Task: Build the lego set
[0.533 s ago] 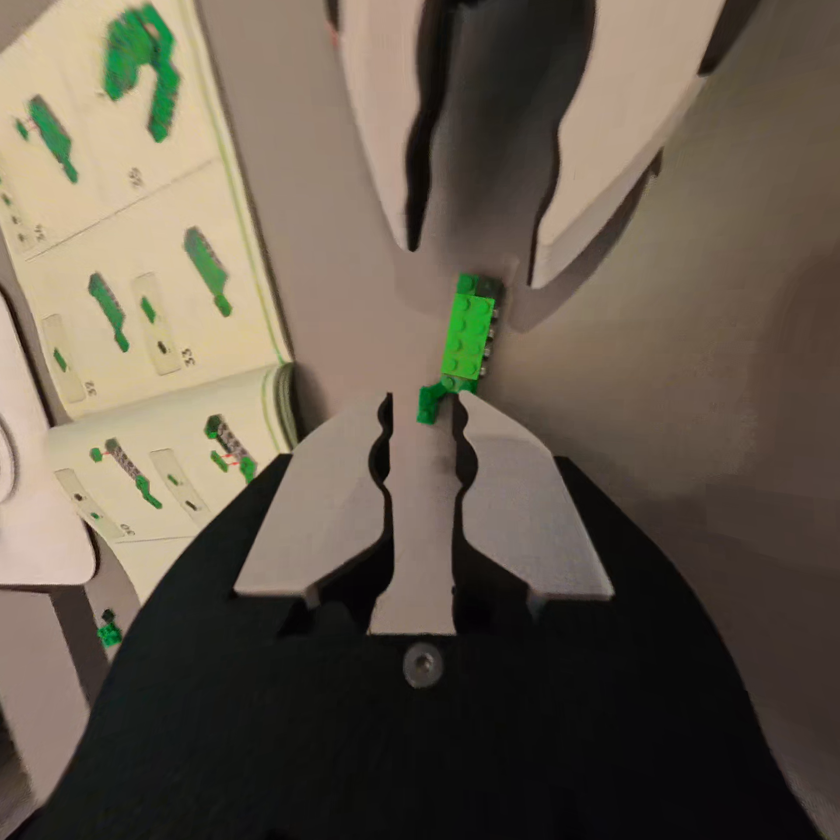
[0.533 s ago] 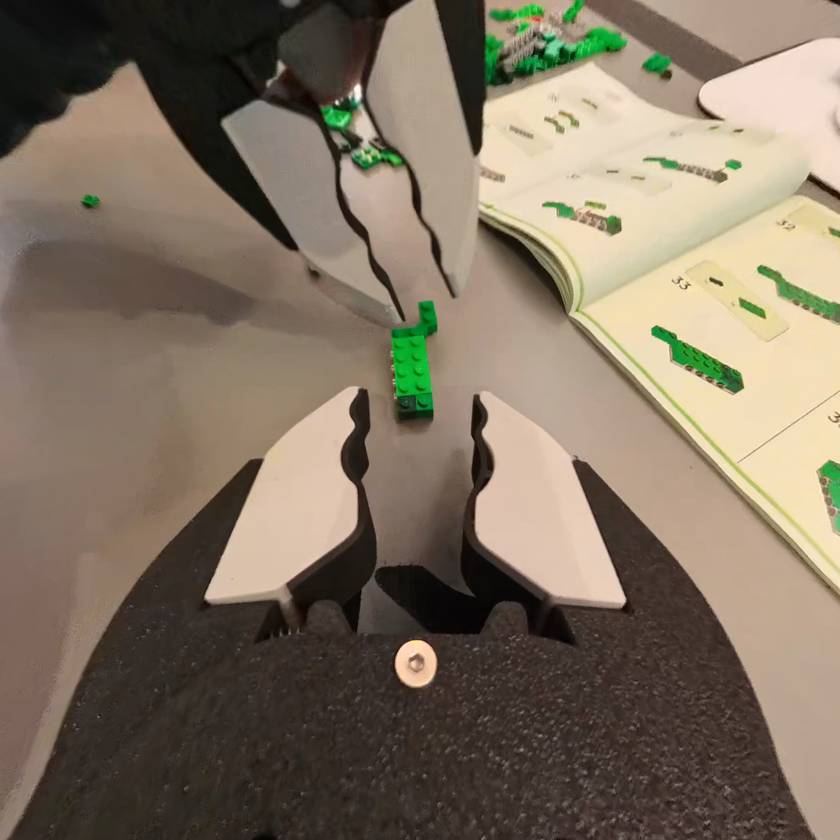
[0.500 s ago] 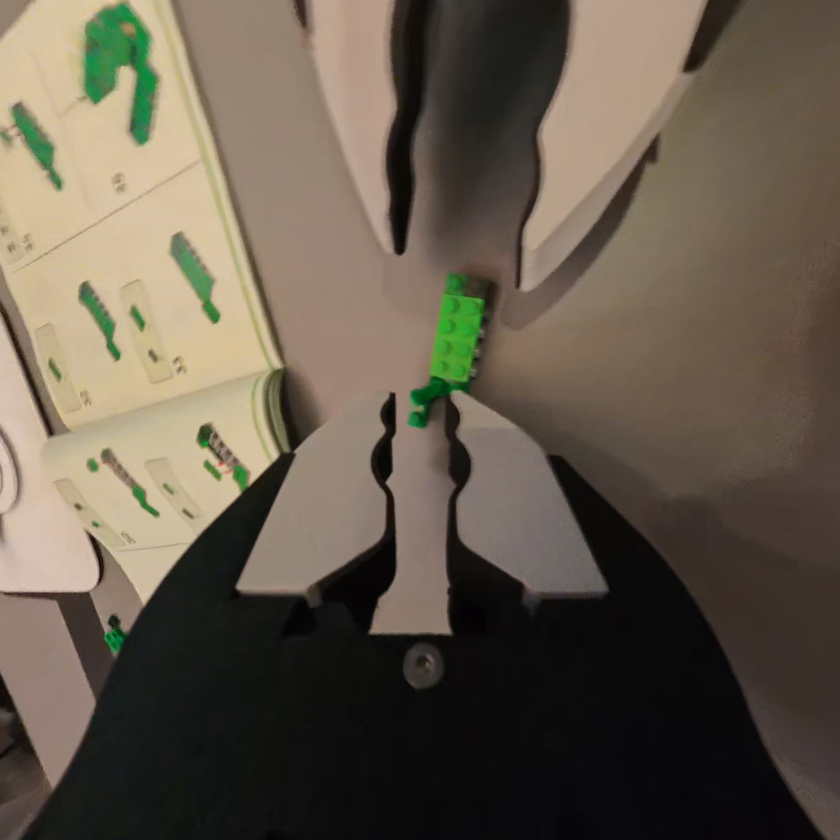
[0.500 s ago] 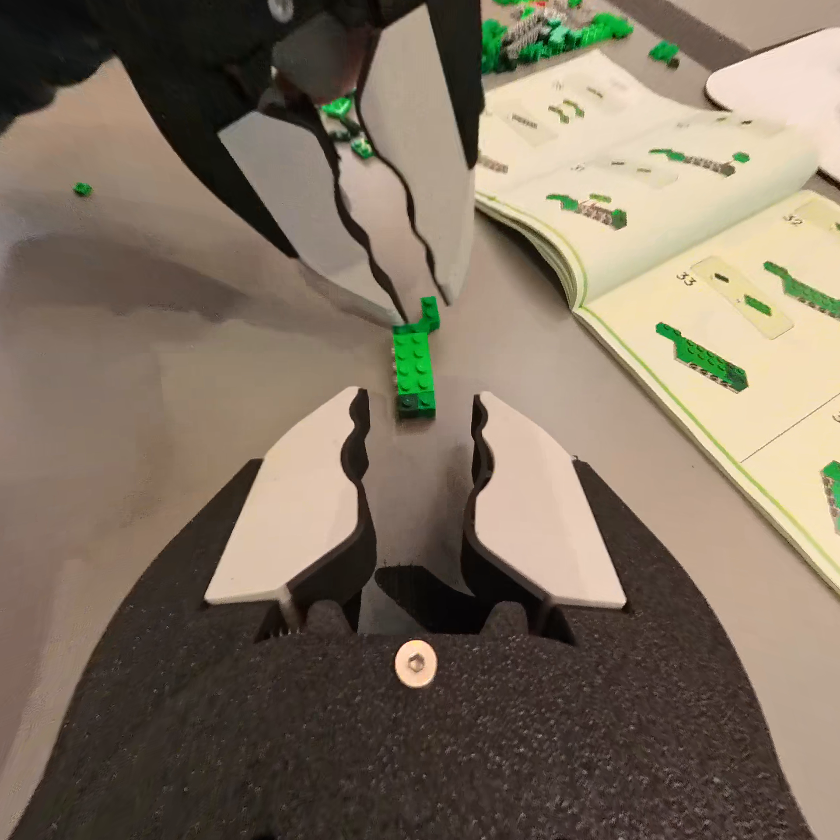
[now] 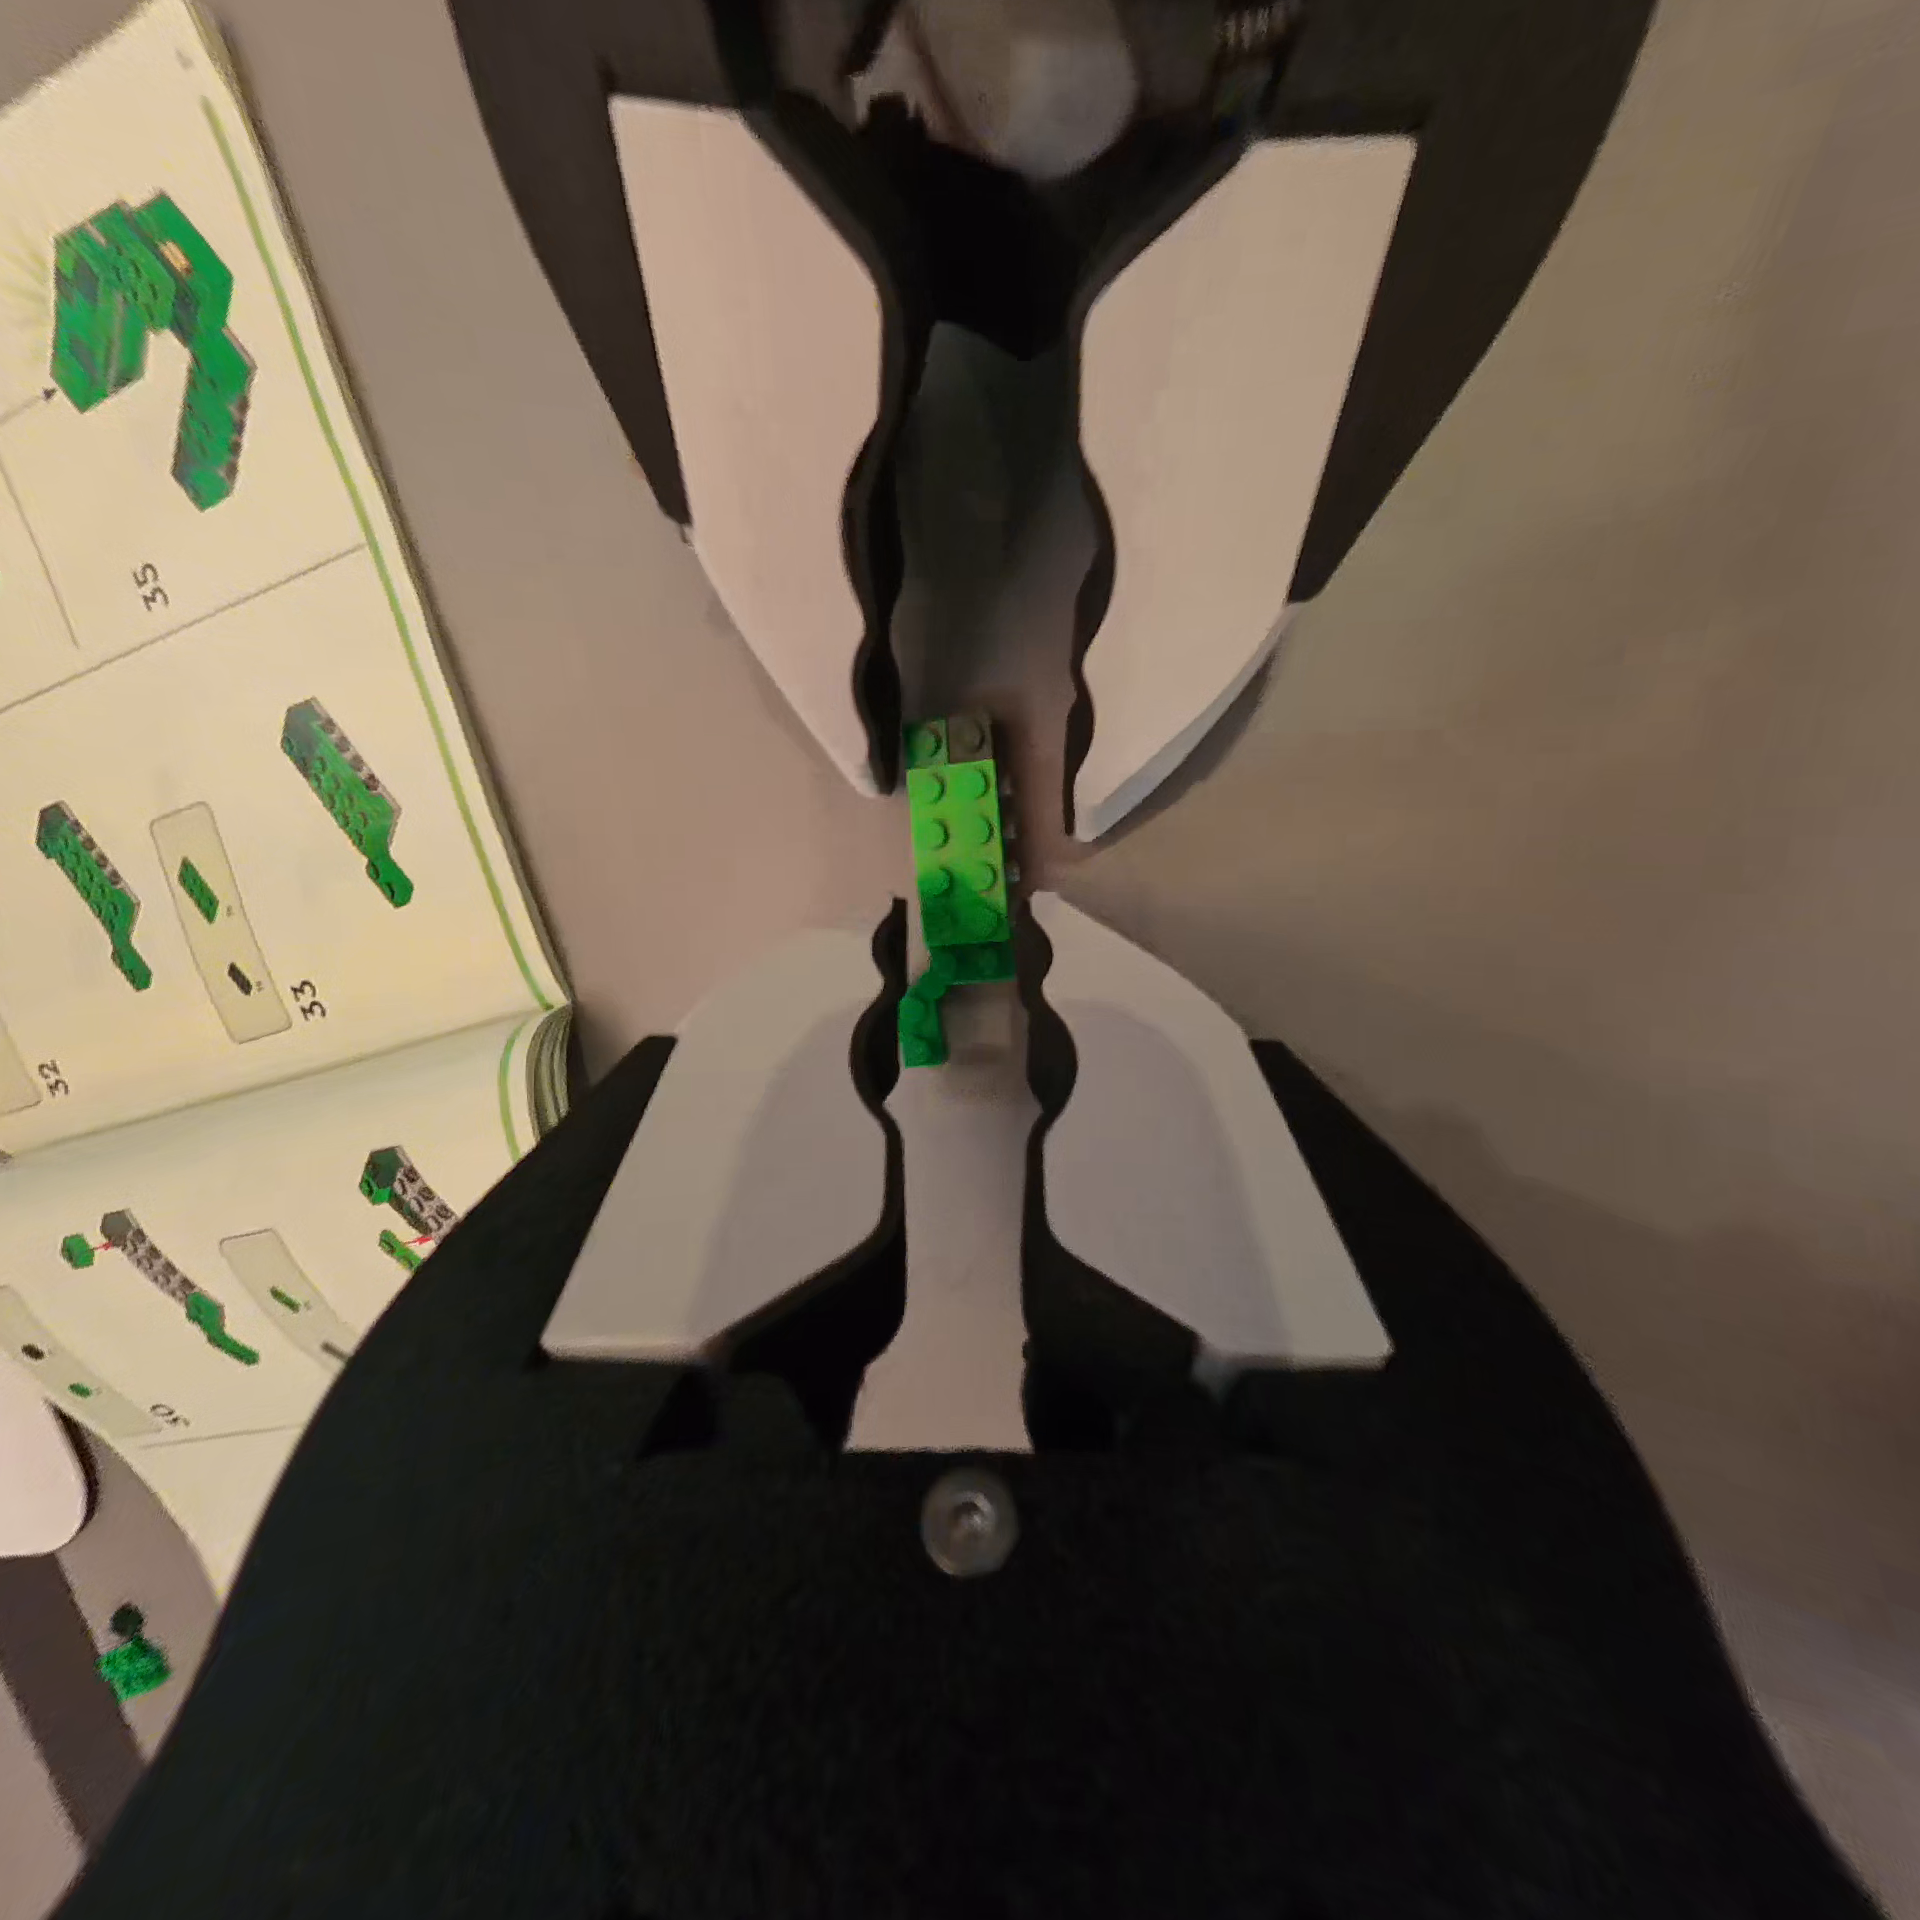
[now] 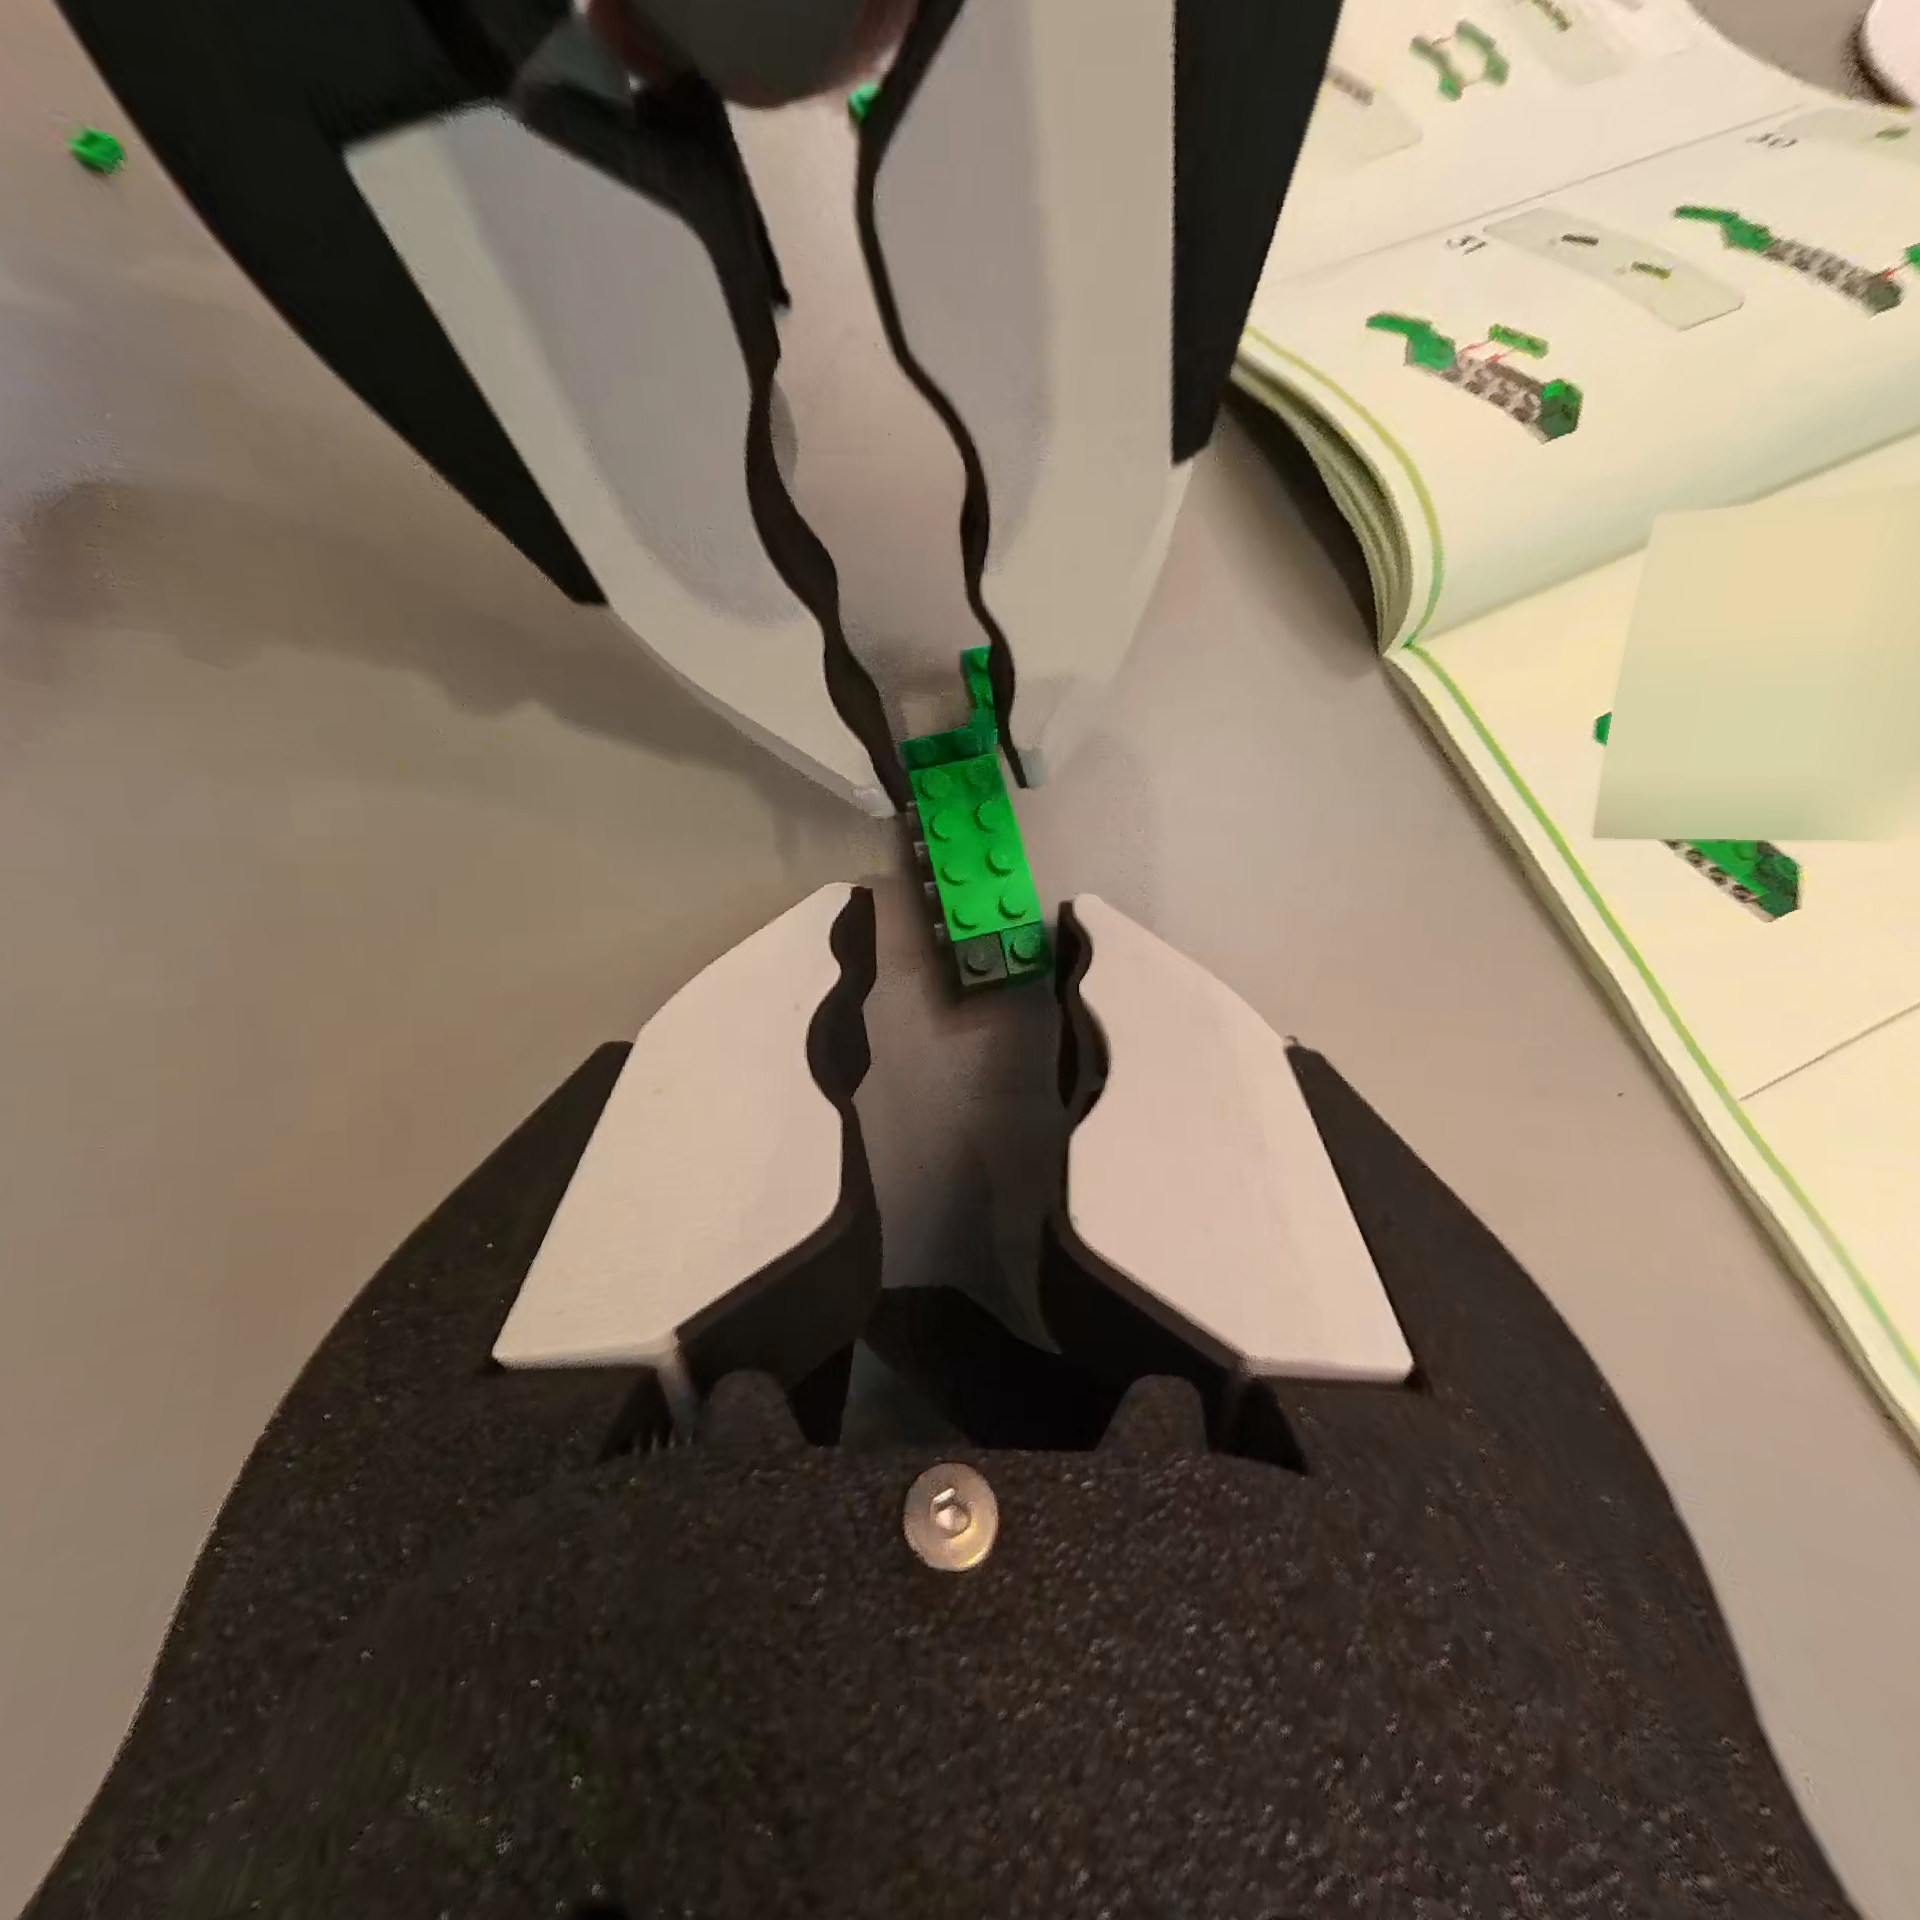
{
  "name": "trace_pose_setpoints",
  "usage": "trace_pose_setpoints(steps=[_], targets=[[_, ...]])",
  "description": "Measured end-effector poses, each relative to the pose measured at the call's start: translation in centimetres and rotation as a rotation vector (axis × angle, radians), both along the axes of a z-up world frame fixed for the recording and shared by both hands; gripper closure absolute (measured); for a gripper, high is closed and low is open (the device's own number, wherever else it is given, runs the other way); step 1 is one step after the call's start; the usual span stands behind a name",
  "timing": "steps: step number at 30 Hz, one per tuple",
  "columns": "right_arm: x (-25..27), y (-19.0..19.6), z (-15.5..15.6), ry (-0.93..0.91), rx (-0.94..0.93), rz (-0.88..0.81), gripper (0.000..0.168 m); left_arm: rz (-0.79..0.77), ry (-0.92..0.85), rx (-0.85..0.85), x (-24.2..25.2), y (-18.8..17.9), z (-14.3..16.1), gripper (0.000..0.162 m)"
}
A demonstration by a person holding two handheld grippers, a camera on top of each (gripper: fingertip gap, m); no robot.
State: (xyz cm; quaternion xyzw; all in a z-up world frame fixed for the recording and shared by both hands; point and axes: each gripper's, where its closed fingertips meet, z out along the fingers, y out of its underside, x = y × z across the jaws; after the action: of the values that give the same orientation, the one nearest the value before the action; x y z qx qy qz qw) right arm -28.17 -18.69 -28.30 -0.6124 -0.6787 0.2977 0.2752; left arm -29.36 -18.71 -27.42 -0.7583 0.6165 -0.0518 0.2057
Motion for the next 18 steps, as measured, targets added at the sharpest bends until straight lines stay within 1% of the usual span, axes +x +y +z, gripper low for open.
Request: trace_pose_setpoints(steps=[1,2,3,8,13,18], targets=[[0.0,0.15,0.01,-0.001,0.003,0.002,0.141,0.004,0.03,-0.002,-0.15,0.14,-0.35,0.142],[0.03,0.13,0.05,0.003,0.004,0.015,0.148,0.002,0.045,-0.016,-0.14,0.09,-0.63,0.143],[0.08,0.14,0.09,0.007,0.007,0.024,0.152,0.004,0.039,-0.028,0.05,0.07,-0.63,0.145],[0.14,0.03,0.13,0.009,0.01,0.047,0.152,-0.005,0.044,-0.052,0.04,0.09,-0.62,0.146],[0.2,-0.1,0.15,0.009,0.01,0.068,0.152,-0.023,0.044,-0.051,0.15,0.14,-0.6,0.141],[0.25,-0.21,0.16,0.01,0.011,0.083,0.152,-0.045,0.039,-0.063,0.35,0.04,-0.56,0.141]])
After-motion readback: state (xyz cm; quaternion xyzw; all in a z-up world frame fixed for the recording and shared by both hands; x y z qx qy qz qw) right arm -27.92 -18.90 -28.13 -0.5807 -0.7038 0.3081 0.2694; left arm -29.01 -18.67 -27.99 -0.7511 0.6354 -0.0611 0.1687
